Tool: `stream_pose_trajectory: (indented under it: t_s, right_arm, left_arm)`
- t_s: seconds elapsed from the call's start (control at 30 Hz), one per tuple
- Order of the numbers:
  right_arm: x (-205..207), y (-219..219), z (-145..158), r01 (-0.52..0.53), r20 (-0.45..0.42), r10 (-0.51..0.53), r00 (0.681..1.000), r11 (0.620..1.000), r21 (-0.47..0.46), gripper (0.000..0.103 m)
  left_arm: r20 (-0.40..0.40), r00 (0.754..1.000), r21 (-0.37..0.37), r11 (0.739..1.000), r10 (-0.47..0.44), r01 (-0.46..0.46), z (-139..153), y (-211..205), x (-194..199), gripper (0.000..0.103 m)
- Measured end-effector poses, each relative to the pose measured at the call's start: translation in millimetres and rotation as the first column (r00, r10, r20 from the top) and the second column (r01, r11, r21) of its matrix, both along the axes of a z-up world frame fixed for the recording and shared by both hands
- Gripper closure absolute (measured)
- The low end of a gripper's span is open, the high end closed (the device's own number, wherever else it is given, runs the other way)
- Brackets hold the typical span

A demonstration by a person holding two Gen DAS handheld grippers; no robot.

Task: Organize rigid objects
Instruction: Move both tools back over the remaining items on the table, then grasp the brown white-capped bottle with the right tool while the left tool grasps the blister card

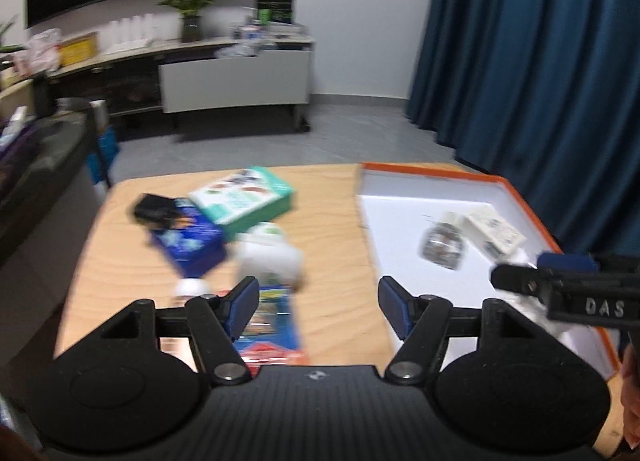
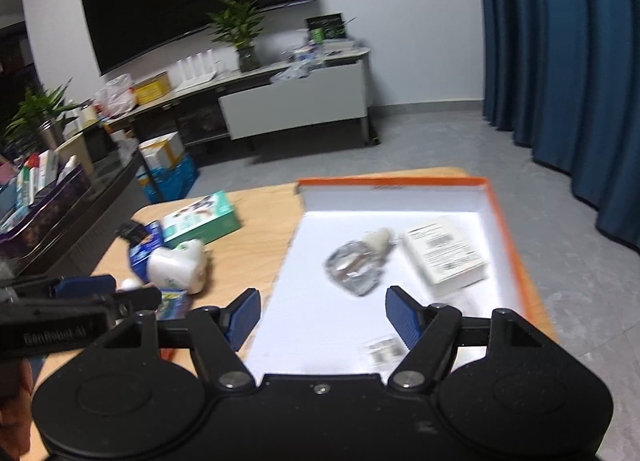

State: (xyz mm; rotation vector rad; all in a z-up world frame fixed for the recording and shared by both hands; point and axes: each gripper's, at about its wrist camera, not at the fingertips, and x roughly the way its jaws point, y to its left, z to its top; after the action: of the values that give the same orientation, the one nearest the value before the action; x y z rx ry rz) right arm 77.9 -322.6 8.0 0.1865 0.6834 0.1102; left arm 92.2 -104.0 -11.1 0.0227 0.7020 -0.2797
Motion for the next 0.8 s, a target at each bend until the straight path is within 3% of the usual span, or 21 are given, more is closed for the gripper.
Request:
stream_pose_trajectory:
  t_s: [0.17, 0.3, 0.43, 0.53, 0.73, 0.8]
  right_arm:
    - [12, 51, -4, -0.149, -0.021, 0.15, 0.989, 0.988, 0.039, 0.02]
    - [24, 110, -7, -0.293, -0.034, 0.296, 0.955, 0.953, 0.073, 0.02]
    - [42, 164, -17, -0.38, -0.062, 0.385, 0.921, 0.922, 0.08, 0.02]
    - [56, 198, -29, -0.413, -0.1, 0.417, 0.904, 0.909, 0.054, 0.021]
    - [85, 226, -56, -0.373, -0.195, 0.367, 0.91, 0.928, 0.007, 0.028]
    - [85, 233, -58, -0.356, -0.177, 0.343, 0.922, 0.933, -0.046, 0.03]
  left_arm:
    - [0.028, 0.992, 0.014, 0.992, 0.124, -0.124, 7, 47, 3, 0.034]
    - [0.047, 0.975, 0.041, 0.975, 0.216, -0.218, 9, 82, 6, 0.032]
    - [0.033, 0.953, 0.013, 0.953, 0.301, -0.302, 10, 113, 11, 0.031]
    - [0.037, 0.939, 0.004, 0.94, 0.342, -0.342, 11, 126, 10, 0.03]
    - [0.026, 0.937, -0.017, 0.937, 0.349, -0.349, 6, 135, 8, 0.03]
    - [0.015, 0.936, -0.029, 0.936, 0.351, -0.351, 2, 137, 10, 0.03]
